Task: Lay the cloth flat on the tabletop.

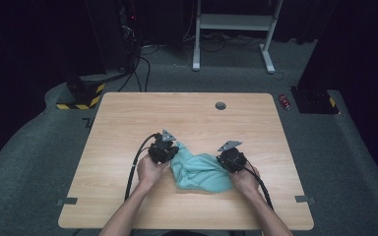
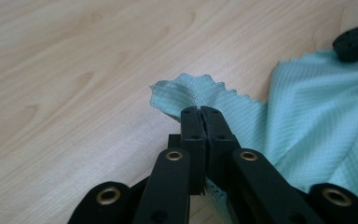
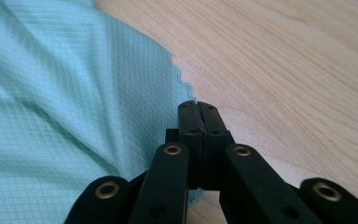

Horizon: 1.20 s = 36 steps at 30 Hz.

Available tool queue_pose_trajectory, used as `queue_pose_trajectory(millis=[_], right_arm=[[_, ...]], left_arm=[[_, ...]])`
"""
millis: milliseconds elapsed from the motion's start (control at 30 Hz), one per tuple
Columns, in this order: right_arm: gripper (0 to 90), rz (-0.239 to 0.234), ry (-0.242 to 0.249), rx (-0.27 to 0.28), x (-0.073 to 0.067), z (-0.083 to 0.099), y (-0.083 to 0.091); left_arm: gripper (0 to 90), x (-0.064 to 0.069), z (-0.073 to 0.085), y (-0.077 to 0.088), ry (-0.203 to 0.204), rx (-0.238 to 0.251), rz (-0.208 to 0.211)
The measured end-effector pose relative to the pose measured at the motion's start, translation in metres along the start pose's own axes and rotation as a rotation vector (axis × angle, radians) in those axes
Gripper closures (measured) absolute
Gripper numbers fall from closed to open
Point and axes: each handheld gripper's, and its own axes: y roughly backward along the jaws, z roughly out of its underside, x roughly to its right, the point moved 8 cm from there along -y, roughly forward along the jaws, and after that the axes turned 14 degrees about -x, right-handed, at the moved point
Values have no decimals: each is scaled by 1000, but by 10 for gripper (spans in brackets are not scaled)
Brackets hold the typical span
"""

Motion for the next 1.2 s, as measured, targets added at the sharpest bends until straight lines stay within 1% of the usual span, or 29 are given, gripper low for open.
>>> queue_pose_trajectory(millis=[67,167,200,267,333,400,500,567,633,700,733,767,800,833,900,933,1000,1067,1100,1133,1200], right_arm=[[900,0,-7,33,2,-1,6],[900,22,-35,105,10,-6,24],[900,30,-47,131,13,-7,30],[900,53,-49,180,18,-11,43],[900,60,-55,211,21,-13,50],[900,58,-58,207,23,-12,48],[900,63,-66,174,25,-9,37],[900,67,-82,177,28,-12,35],[900,65,-94,185,32,-18,35],[900,71,-92,179,34,-25,34],[900,63,-96,174,35,-29,31],[900,65,-98,165,37,-33,28],[900,64,-103,159,38,-36,25],[900,59,-111,161,40,-40,22],[900,59,-118,156,45,-47,17],[900,58,-130,156,48,-50,15],[900,52,-156,150,54,-57,11],[899,35,-194,153,59,-62,7],[899,26,-208,140,62,-64,3],[899,25,-213,123,64,-65,-2],[896,25,-215,102,65,-66,-8]], left_arm=[[882,-4,-2,7,7,32,-15],[882,-12,-3,16,32,73,-25],[883,-14,-3,19,40,83,-24],[883,-17,-3,23,50,102,-29],[883,-20,-3,24,58,115,-31],[882,-22,-5,22,66,128,-29],[881,-23,-9,15,68,141,-37],[882,-26,-12,7,69,110,-38],[881,-30,-16,2,72,98,-46],[882,-33,-21,-2,74,88,-52],[881,-35,-23,-4,71,83,-62],[881,-36,-25,-5,75,88,-64],[881,-39,-26,-7,83,100,-64],[881,-42,-26,-9,98,93,-58],[880,-47,-26,-14,113,80,-61],[880,-50,-27,-17,130,77,-61],[878,-56,-28,-22,138,62,-80],[877,-56,-28,-26,122,49,-102],[876,-56,-28,-29,105,37,-120],[874,-56,-27,-31,96,27,-125],[858,-58,-24,-36,106,5,-124]])
